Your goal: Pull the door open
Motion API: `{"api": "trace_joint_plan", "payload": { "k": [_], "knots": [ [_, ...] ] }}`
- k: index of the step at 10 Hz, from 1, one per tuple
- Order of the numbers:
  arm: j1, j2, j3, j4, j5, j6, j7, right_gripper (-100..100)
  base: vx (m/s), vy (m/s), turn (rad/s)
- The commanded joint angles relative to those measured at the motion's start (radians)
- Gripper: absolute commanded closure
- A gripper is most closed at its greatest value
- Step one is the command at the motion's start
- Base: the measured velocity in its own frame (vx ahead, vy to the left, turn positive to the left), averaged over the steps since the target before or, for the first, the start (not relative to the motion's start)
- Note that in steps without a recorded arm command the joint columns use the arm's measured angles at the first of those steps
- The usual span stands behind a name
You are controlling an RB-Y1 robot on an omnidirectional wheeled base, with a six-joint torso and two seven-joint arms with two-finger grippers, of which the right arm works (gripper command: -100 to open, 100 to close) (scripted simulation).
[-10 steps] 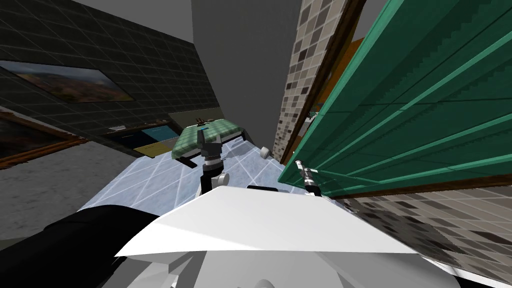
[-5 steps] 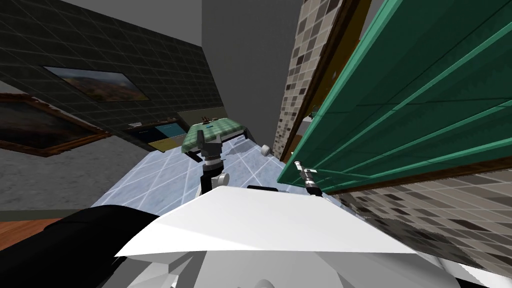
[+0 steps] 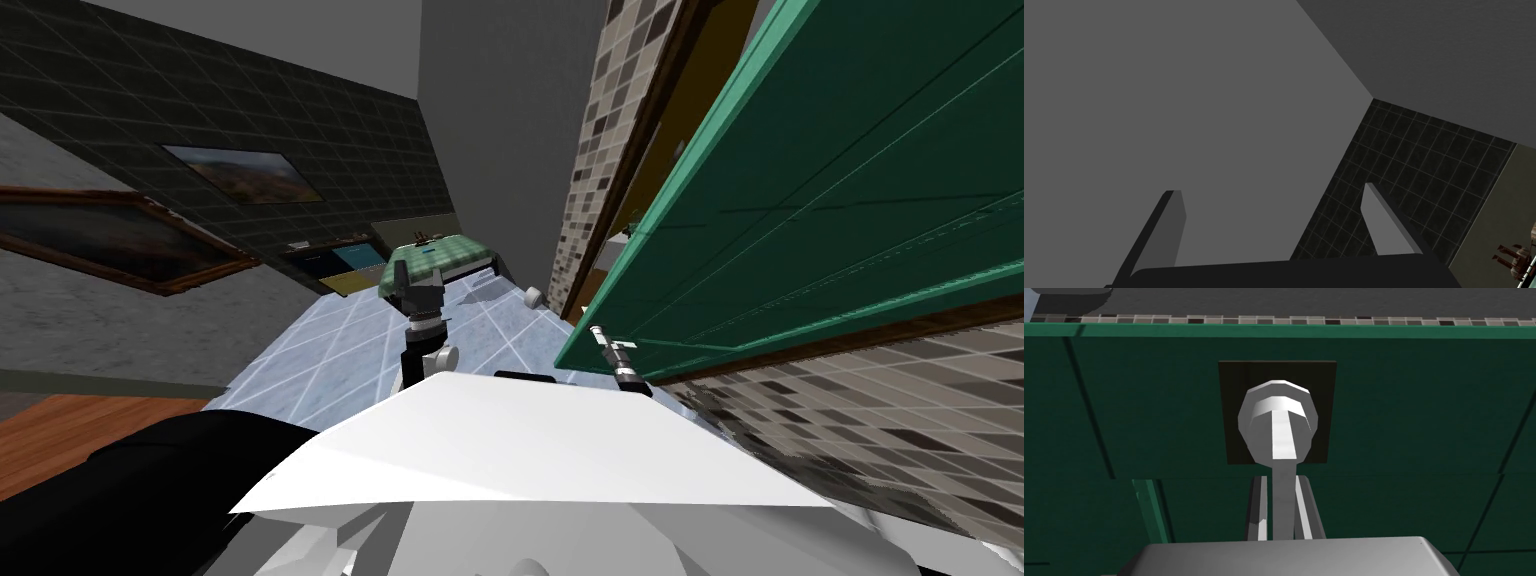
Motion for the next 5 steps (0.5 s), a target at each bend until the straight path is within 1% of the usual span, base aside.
{"api": "trace_joint_plan", "payload": {
  "k": [1, 2, 3, 5],
  "knots": [
    [-0.011, -0.005, 0.006, 0.035, 0.004, -0.027, -0.008, 100, -0.087, -0.021, 0.005],
    [0.002, -0.015, 0.014, 0.035, 0.01, -0.046, -0.021, 100, -0.091, -0.034, 0.081],
    [0.013, -0.024, 0.022, 0.035, 0.017, -0.064, -0.034, 100, -0.141, -0.065, 0.116],
    [0.033, -0.04, 0.036, 0.035, 0.027, -0.095, -0.054, 100, -0.198, -0.075, 0.112]
  ]
}}
